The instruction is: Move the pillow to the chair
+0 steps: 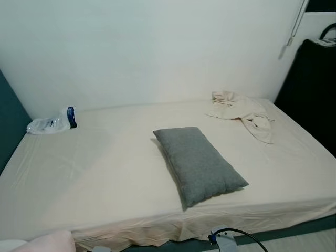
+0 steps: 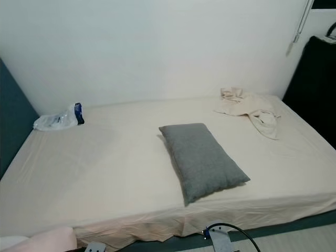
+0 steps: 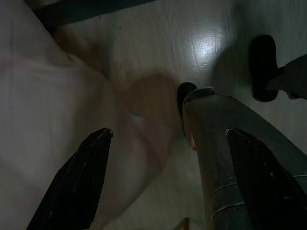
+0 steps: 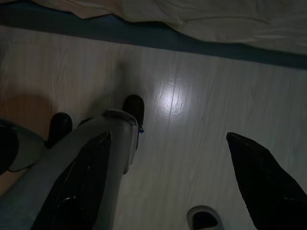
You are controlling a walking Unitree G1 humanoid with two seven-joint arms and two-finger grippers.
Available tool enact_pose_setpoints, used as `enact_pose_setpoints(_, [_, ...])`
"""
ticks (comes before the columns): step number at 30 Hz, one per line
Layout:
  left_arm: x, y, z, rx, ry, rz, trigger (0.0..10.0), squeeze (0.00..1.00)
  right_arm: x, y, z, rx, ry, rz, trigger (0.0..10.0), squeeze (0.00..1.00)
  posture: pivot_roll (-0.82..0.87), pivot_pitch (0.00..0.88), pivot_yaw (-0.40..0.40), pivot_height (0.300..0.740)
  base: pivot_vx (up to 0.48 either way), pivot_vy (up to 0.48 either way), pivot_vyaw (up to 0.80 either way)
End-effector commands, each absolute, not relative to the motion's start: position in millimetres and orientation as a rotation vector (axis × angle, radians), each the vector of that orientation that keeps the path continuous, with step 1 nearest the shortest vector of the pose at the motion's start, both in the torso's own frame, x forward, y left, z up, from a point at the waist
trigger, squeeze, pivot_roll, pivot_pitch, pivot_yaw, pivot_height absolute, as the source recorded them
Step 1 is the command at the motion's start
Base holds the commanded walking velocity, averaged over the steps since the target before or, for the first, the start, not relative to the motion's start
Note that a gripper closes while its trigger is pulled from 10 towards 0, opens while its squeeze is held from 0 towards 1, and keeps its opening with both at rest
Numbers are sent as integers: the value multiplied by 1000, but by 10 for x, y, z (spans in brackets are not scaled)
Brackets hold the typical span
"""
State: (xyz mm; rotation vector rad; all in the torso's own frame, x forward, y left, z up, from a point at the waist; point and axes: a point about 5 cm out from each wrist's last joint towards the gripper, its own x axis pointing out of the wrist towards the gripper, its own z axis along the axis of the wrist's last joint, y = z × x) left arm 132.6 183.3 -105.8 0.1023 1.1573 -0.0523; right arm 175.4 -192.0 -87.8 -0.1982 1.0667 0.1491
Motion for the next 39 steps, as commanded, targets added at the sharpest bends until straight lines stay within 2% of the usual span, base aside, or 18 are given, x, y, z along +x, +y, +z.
enact_pose_setpoints(1, [1295,1881,-1063,113,1171,-47,10000,0,1762,-1888,-878,-191,1060,159,10000,0,-18,0,10,740,0,-304,0])
enact_pose_setpoints(19, [1234,1839,-1086,84,1182,-42,10000,0,1716,-1910,-895,-186,1069,157,10000,0,-20,0,2,740,0,-336,0])
enact_pose_setpoints(39, [1330,1848,-1055,76,1163,-42,10000,0,1697,-1913,-902,-181,1072,152,10000,0,-30,0,10,740,0,-426,0])
